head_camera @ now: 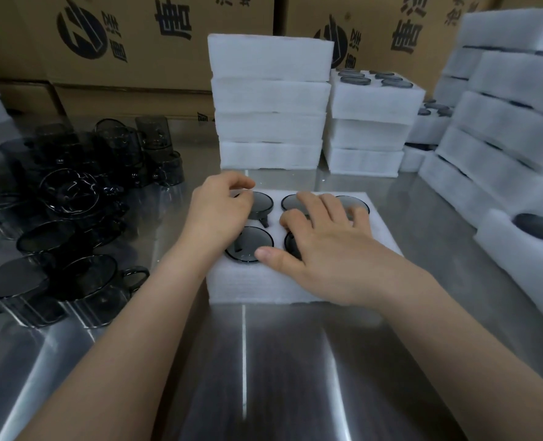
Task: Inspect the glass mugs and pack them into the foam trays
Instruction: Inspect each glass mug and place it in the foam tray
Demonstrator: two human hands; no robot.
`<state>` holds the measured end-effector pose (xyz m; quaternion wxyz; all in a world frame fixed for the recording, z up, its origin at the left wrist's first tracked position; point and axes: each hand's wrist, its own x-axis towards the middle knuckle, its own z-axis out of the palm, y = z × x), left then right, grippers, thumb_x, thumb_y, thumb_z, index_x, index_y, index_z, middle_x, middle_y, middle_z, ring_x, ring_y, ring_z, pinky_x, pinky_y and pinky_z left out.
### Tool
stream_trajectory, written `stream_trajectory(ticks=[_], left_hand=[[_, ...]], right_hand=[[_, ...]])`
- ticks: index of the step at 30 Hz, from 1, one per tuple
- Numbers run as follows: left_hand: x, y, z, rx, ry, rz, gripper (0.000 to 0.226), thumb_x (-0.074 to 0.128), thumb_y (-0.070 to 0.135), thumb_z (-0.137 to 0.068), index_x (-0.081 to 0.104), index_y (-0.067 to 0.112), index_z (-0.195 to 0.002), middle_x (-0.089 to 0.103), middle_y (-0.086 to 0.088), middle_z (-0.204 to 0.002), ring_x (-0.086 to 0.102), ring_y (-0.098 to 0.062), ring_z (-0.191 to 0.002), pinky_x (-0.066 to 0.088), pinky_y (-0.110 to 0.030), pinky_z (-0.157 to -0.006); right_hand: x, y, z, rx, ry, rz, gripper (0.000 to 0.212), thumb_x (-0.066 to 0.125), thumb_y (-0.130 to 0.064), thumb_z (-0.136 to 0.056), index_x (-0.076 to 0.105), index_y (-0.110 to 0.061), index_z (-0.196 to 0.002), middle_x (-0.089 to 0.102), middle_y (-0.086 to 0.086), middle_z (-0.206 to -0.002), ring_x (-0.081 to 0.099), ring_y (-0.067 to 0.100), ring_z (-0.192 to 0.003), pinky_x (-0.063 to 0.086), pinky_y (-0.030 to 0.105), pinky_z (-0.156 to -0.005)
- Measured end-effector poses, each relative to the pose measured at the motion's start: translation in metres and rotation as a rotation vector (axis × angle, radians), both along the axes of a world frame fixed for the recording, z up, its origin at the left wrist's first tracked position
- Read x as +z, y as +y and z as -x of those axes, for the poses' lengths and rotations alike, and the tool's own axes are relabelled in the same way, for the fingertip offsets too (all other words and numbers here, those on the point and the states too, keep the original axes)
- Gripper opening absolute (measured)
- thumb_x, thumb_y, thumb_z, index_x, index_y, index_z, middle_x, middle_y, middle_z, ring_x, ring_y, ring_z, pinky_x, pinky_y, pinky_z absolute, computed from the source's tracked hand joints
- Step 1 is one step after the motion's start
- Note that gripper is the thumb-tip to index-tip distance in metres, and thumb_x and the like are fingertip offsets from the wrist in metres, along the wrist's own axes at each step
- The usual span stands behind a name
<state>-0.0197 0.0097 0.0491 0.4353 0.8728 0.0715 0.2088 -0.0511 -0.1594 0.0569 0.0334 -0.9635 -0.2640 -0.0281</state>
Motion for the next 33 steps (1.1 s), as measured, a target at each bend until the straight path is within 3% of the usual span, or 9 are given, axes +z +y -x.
stream_trajectory(ticks=[3,6,9,13,16,18,20,25,33], left_hand=[[-0.001,0.000,-0.001,0.003,0.002,0.003,0.027,0.052,0.015,-0.092,0.069,0.021,-0.113,0.065,0.005,-0.119,0.054,-0.007,-0.097,0.034,-0.016,-0.076],[-0.003,0.001,-0.003,-0.005,-0.012,0.005,0.026,0.053,0.015,-0.092,0.069,0.020,-0.112,0.065,0.004,-0.118,0.055,-0.008,-0.085,0.034,-0.011,-0.065],[-0.004,0.002,-0.005,-0.016,-0.018,0.000,0.026,0.053,0.015,-0.092,0.069,0.020,-0.111,0.065,0.004,-0.116,0.053,0.000,-0.070,0.036,-0.001,-0.055],[-0.005,0.002,-0.005,-0.021,-0.025,-0.007,0.027,0.052,0.014,-0.091,0.069,0.019,-0.112,0.065,0.003,-0.116,0.050,0.007,-0.068,0.034,0.004,-0.054],[-0.002,0.002,-0.003,-0.007,-0.043,-0.032,0.028,0.051,0.014,-0.091,0.068,0.021,-0.113,0.065,0.003,-0.117,0.055,0.002,-0.072,0.037,-0.003,-0.058],[0.001,0.000,-0.002,0.034,-0.051,-0.105,0.029,0.050,0.017,-0.091,0.065,0.023,-0.115,0.063,0.002,-0.121,0.060,-0.011,-0.087,0.043,-0.020,-0.072],[0.007,-0.001,-0.005,0.098,-0.045,-0.270,0.030,0.049,0.021,-0.091,0.063,0.023,-0.119,0.060,-0.001,-0.125,0.058,-0.023,-0.105,0.040,-0.030,-0.077],[0.029,0.014,-0.038,0.199,0.113,-0.449,0.033,0.050,0.021,-0.089,0.059,0.010,-0.119,0.054,-0.013,-0.123,0.053,-0.037,-0.110,0.043,-0.038,-0.080],[0.024,0.047,-0.079,0.274,0.377,-0.608,0.053,0.047,0.015,-0.091,0.032,0.000,-0.140,0.015,-0.023,-0.153,0.046,-0.045,-0.120,0.039,-0.042,-0.083]], right_hand=[[-0.001,0.000,-0.003,0.016,0.046,-0.012,0.088,0.002,-0.080,-0.071,0.034,-0.026,-0.133,0.010,-0.007,-0.157,-0.004,0.019,-0.147,0.000,0.055,-0.116],[-0.001,-0.001,-0.007,0.020,0.132,-0.033,0.092,0.003,-0.082,-0.070,0.030,-0.026,-0.139,0.006,-0.009,-0.161,-0.010,0.014,-0.149,-0.006,0.055,-0.117],[-0.002,-0.002,-0.009,0.027,0.130,-0.054,0.085,0.004,-0.084,-0.070,0.035,-0.030,-0.127,0.026,-0.010,-0.152,0.006,0.014,-0.146,0.003,0.053,-0.117],[0.000,0.000,-0.013,0.028,0.028,-0.134,0.063,0.013,-0.083,-0.073,0.042,-0.031,-0.093,0.050,-0.016,-0.102,0.037,0.014,-0.109,0.022,0.041,-0.098],[0.000,0.002,-0.019,0.025,-0.064,-0.246,0.055,0.019,-0.077,-0.079,0.045,-0.029,-0.079,0.050,-0.014,-0.075,0.042,0.015,-0.091,0.023,0.037,-0.088],[-0.002,0.002,-0.022,0.019,-0.105,-0.310,0.051,0.021,-0.070,-0.085,0.047,-0.027,-0.074,0.050,-0.013,-0.067,0.042,0.016,-0.086,0.022,0.036,-0.084],[-0.005,0.002,-0.024,0.022,-0.138,-0.352,0.047,0.022,-0.064,-0.088,0.041,-0.027,-0.067,0.046,-0.012,-0.062,0.041,0.016,-0.081,0.020,0.035,-0.079],[-0.009,0.002,-0.027,0.033,-0.170,-0.353,0.045,0.027,-0.057,-0.094,0.044,-0.024,-0.069,0.047,-0.011,-0.063,0.041,0.018,-0.081,0.019,0.035,-0.078],[-0.009,0.002,-0.026,0.035,-0.169,-0.365,0.043,0.026,-0.056,-0.093,0.034,-0.027,-0.063,0.042,-0.010,-0.060,0.038,0.016,-0.078,0.023,0.036,-0.081]])
